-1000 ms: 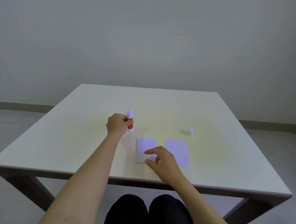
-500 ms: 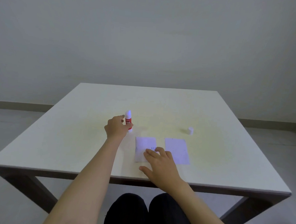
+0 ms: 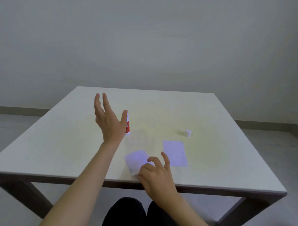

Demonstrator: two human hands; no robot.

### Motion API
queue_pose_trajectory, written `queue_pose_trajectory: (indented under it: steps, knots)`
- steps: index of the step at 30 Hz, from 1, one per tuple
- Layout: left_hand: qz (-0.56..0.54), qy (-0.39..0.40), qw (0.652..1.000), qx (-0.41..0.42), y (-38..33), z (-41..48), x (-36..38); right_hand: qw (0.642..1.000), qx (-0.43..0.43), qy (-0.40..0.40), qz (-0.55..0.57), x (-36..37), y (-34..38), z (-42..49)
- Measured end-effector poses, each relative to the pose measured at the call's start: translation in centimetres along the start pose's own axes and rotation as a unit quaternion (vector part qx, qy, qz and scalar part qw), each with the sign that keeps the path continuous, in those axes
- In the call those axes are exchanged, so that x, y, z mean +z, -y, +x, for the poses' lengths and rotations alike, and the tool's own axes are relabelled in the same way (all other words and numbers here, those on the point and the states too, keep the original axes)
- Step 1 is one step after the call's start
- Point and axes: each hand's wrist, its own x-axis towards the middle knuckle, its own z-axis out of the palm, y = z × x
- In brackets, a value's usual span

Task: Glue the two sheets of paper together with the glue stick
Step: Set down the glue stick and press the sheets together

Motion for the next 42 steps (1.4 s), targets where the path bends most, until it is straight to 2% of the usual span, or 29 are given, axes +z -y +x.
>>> queue_pose_trajectory:
  steps: [2,4,7,11,13,15,17,21,26,29,34,42]
  knots:
    - [-0.045,0.000,0.999,0.023,-0.5,-0.5,-0.3,0.996,0.056,-0.043,0.055,0.0,-0.3,0.1]
    - [-0.071,0.000,0.996,0.047,-1.0,-1.4,-0.4,0.968,0.154,-0.084,0.179,-0.6,-1.0,0.5]
    - [-0.109,0.031,0.993,0.038,-1.9,-3.0,0.0,0.863,0.311,-0.118,0.381,-2.1,-3.0,1.4]
    - [-0.162,0.127,0.973,-0.101,-3.2,-4.7,0.9,0.705,0.430,-0.182,0.533,-3.9,-6.2,2.1]
    - [-0.191,0.210,0.939,-0.195,-3.8,-5.6,1.4,0.625,0.458,-0.194,0.601,-4.2,-7.3,1.8]
    - [-0.246,0.291,0.884,-0.271,-4.4,-6.8,1.7,0.593,0.467,-0.191,0.628,-4.2,-7.9,1.5]
    - [-0.290,0.327,0.847,-0.302,-4.9,-7.9,2.1,0.586,0.469,-0.188,0.633,-4.0,-8.0,1.2]
    - [-0.278,0.302,0.868,-0.281,-5.4,-8.6,2.8,0.593,0.478,-0.179,0.623,-3.7,-8.0,0.6]
    - [-0.276,0.308,0.869,-0.272,-5.4,-8.1,2.9,0.615,0.488,-0.124,0.606,-3.7,-9.2,0.4]
    - [-0.257,0.340,0.862,-0.274,-6.0,-8.6,3.6,0.649,0.497,-0.093,0.569,-3.9,-11.4,-0.3]
    - [-0.184,0.361,0.880,-0.247,-5.2,-9.0,3.5,0.741,0.471,0.001,0.479,-3.4,-12.3,-0.4]
    - [-0.136,0.370,0.890,-0.229,-4.2,-9.8,4.0,0.780,0.486,0.031,0.394,-1.9,-12.5,-0.4]
